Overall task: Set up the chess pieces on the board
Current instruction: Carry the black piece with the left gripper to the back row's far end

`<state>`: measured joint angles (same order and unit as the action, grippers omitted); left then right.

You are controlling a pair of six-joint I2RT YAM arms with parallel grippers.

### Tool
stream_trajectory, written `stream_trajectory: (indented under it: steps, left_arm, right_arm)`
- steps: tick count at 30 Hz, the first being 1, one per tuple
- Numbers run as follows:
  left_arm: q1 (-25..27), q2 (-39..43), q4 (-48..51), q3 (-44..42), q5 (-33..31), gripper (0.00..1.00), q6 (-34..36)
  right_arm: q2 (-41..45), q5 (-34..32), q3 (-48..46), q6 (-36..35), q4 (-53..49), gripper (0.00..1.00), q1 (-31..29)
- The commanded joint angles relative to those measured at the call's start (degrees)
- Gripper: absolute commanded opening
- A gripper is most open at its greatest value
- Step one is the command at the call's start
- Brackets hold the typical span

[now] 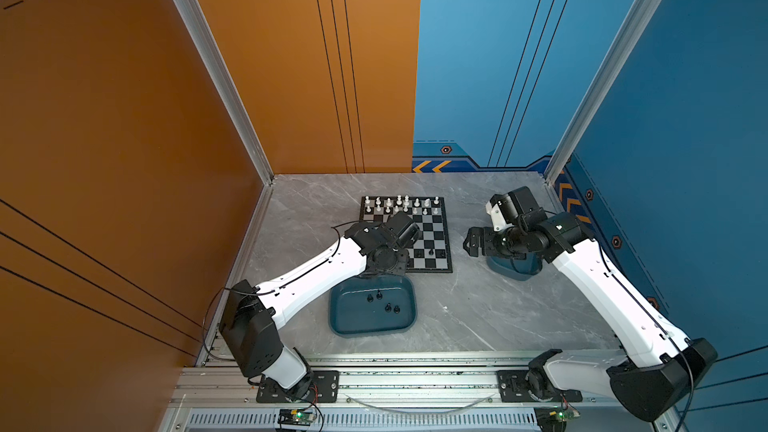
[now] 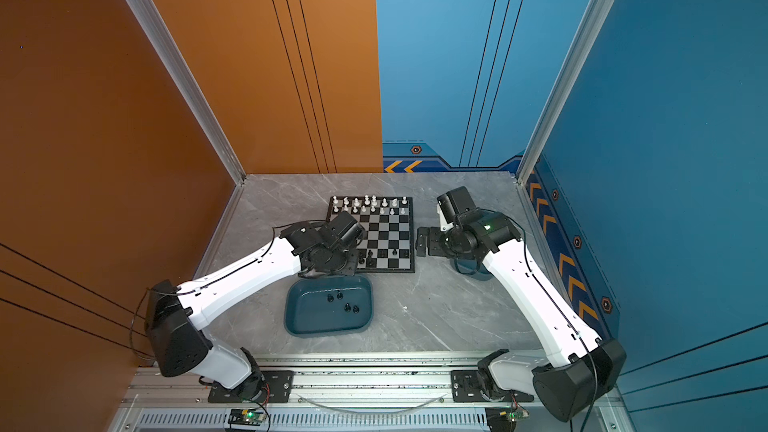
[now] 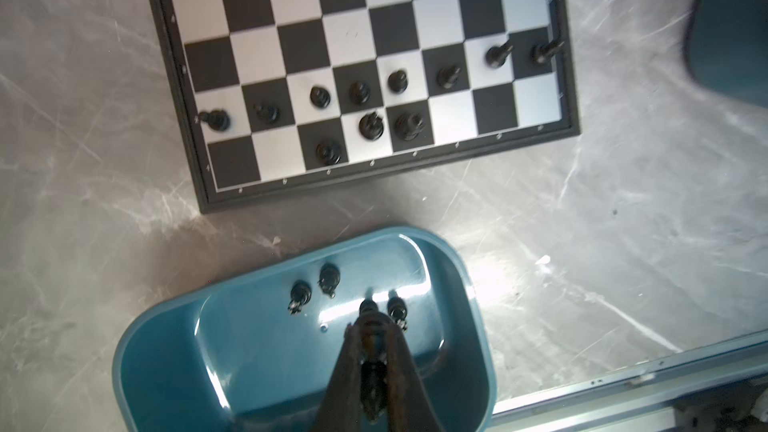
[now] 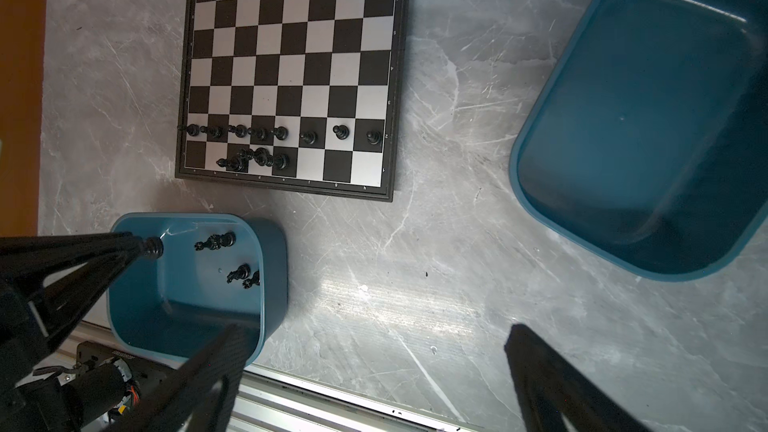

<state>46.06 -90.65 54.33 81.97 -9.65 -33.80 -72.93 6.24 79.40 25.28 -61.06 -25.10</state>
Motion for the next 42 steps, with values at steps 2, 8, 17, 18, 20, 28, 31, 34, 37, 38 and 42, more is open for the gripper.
stream_trajectory:
  steps: [2,8,17,18,20,28,31,34,37,38,42]
  left_arm:
    - [-0.5,-4.7,2.6,5.8,0.2,0.08,3.4]
    - [-0.3,-11.7,2.6,12.7,1.4,0.07,5.8]
    - [0.8,-23.4,2.5,21.4,3.3,0.08,9.2]
    - [0.9,-24.7,2.5,22.1,3.7,0.08,9.5]
    - [0.9,-26.6,2.5,23.2,3.9,0.07,9.9]
    - [0.0,-31.5,0.4,25.0,6.2,0.08,10.7]
    - [-0.5,-32.8,-0.2,25.4,7.1,0.07,10.9]
    - [-0.7,-33.9,-0.3,26.0,7.3,0.07,11.3]
    - [-1.0,-34.5,-0.4,26.1,7.2,0.08,11.6]
    - [-1.1,-34.6,-0.5,26.1,7.3,0.08,11.7]
    - [-1.6,-35.1,-1.1,26.0,7.4,0.08,12.0]
  right_arm:
    - [2.0,-1.1,-1.0,0.1,-1.8,1.0,0.4]
    - [3.8,-2.0,-2.0,0.5,-2.3,1.0,1.1]
    - [5.5,-2.2,-2.3,0.6,-3.5,1.0,3.6]
    - [5.6,-2.2,-2.3,0.5,-3.8,1.0,3.9]
    - [5.8,-2.3,-2.4,0.5,-4.0,1.0,4.5]
    - [6.6,-2.5,-2.5,0.5,-5.2,1.0,6.6]
    - [6.8,-2.5,-2.7,0.6,-5.3,1.0,7.4]
    - [6.8,-2.5,-2.7,0.6,-5.6,1.0,7.9]
    - [6.7,-2.6,-2.7,0.7,-5.7,1.0,8.3]
    - [6.6,-2.5,-2.7,0.8,-5.6,1.0,8.4]
    - [6.3,-2.6,-2.6,0.9,-5.7,1.0,8.5]
